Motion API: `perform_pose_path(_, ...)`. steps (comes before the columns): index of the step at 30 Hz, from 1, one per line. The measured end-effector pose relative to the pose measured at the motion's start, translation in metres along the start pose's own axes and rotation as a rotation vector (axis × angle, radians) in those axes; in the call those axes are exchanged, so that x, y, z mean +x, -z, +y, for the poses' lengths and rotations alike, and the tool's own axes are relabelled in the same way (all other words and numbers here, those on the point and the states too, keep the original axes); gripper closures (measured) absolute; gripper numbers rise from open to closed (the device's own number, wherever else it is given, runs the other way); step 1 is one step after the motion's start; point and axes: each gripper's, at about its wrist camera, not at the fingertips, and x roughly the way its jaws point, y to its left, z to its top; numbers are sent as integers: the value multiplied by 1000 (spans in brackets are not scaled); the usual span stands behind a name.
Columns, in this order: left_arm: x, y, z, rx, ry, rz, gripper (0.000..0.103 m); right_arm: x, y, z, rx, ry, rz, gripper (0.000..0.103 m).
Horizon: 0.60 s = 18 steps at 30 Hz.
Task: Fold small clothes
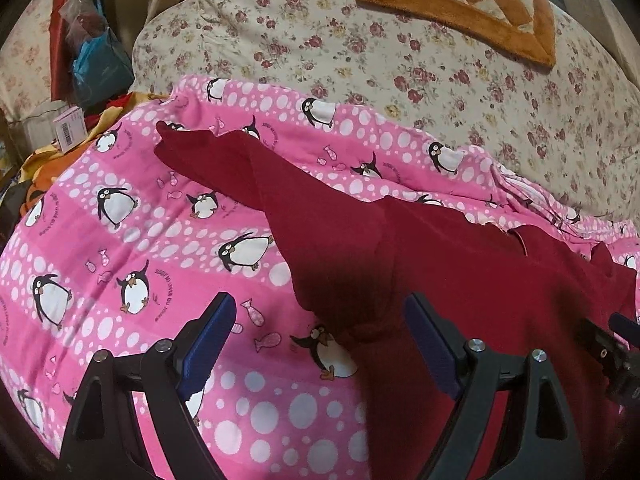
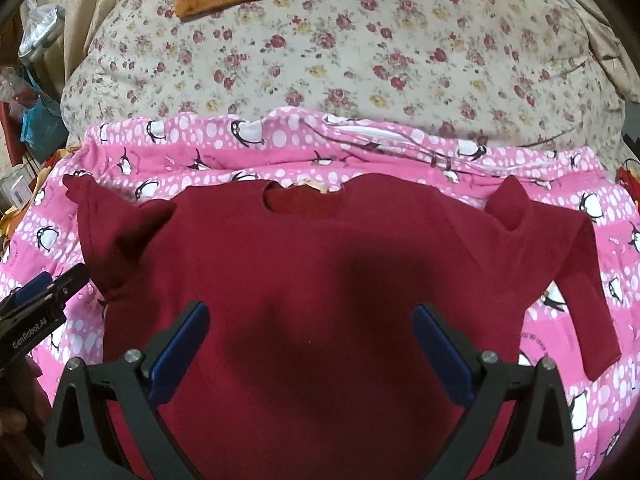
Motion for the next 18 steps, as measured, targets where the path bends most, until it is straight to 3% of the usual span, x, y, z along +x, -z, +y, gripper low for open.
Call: perform_pose_path(18,4,2,1,7,-16,-3,34,6,5,12,-40,10,7,0)
